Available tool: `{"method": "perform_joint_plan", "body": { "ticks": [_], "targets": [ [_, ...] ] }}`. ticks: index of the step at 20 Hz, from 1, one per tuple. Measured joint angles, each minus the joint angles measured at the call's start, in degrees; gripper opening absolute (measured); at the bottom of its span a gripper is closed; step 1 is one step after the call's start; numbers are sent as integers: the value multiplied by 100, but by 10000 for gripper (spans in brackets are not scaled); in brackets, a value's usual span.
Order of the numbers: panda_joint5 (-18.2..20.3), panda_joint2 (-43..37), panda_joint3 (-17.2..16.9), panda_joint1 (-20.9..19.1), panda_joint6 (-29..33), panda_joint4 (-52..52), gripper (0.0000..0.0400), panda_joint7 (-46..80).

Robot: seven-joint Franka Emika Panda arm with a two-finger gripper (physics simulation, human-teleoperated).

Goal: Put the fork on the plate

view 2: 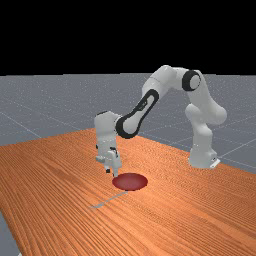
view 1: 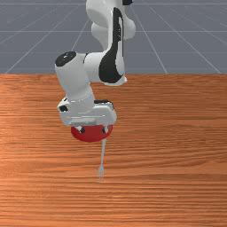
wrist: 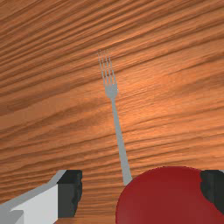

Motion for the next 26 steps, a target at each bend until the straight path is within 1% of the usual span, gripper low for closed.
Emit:
{"method": "perform_joint_plan", "body": {
  "ticks": [4,7,8,9,11,14,15,16,17,18,19,20,22,26],
  "targets": [
    [-55,900,57,33,109,596,400,98],
    [-248,1637,15,175,38,1255,397,358],
    [-324,1721,-37,210,-52,1404,396,492],
    [-403,1774,-83,257,-113,1482,387,614],
    [-502,1815,-126,320,-166,1547,400,782],
    [-533,1843,-147,306,-100,1576,363,851],
    [-535,1836,-140,303,-91,1567,364,857],
    [-534,1826,-132,309,-52,1564,284,845],
    [-528,1732,-127,349,-47,1499,172,876],
    [-515,1531,-126,397,-53,1385,105,904],
    [-498,1197,-137,445,-71,1149,63,922],
    [-484,852,-152,486,-81,908,39,933],
    [-479,321,-166,568,-86,501,14,954],
    [-476,-385,-203,700,-84,40,2,1074]
  ]
}}
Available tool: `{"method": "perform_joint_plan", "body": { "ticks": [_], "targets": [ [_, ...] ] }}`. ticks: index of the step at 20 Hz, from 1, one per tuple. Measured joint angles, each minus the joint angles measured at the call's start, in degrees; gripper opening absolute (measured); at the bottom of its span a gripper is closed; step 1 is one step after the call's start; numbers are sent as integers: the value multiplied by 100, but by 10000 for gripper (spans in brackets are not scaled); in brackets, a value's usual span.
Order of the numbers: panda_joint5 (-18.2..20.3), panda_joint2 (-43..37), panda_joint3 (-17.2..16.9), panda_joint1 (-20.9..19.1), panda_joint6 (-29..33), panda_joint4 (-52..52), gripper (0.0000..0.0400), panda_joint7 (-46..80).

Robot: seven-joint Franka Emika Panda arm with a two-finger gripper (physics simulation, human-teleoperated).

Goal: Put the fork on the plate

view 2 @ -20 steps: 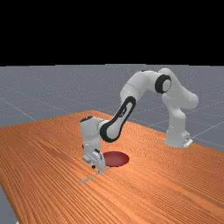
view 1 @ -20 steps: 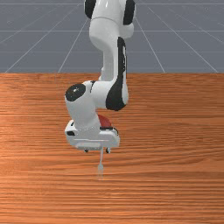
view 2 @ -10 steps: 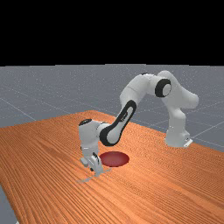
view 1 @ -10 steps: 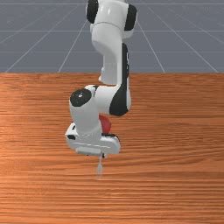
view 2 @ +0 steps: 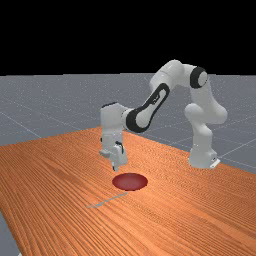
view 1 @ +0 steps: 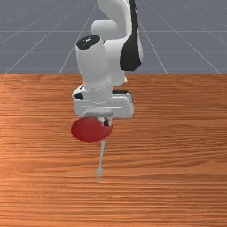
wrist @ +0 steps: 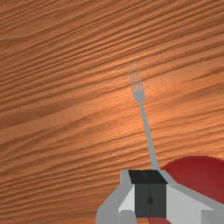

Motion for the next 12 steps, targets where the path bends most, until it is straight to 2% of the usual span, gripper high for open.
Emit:
{"method": "perform_joint_plan", "body": {
  "ticks": [3,4,5,6,7,9,12],
  "targets": [
    [-22,410,-2,-26,138,56,0,-16],
    [-38,700,-3,-48,211,171,157,-17],
    [-75,991,-10,-58,280,269,253,-20],
    [-129,1270,-16,-46,364,336,311,-27],
    [-182,1501,-16,-11,454,380,346,-30],
    [-256,1706,-23,99,703,422,400,37],
    [-273,1792,-43,121,687,552,400,438]
  ]
}}
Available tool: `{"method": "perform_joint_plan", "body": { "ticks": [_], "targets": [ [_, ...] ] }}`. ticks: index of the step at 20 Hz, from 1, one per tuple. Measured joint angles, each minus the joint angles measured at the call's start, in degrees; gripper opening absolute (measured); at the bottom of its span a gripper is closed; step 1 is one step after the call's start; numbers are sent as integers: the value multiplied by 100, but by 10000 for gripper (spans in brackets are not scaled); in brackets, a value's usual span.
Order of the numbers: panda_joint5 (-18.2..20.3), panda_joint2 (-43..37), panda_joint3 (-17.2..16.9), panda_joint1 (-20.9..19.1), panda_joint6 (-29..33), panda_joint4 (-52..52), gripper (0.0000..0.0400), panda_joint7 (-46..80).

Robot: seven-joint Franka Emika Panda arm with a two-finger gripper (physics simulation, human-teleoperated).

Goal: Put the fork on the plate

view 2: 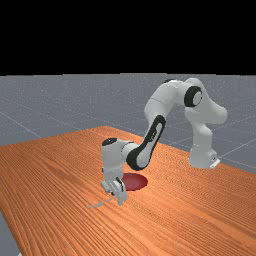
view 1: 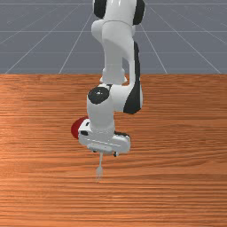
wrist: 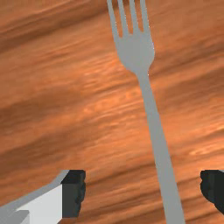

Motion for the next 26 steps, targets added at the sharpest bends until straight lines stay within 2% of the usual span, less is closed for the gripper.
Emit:
{"method": "perform_joint_plan", "body": {
  "ticks": [6,8,9,10,16,21,23,26],
  "targets": [
    [-151,30,77,-44,85,63,400,32],
    [-277,-50,87,-1,293,-90,168,-219],
    [-304,-128,93,19,349,-224,102,-290],
    [-317,-196,95,30,390,-326,82,-334],
    [-339,-465,82,50,419,-544,82,-411],
    [-405,-2473,-59,136,270,-2363,82,-627],
    [-406,-2747,-63,143,348,-3233,82,-727],
    [-423,-2658,-126,72,900,-3936,82,-964]
  ]
}}
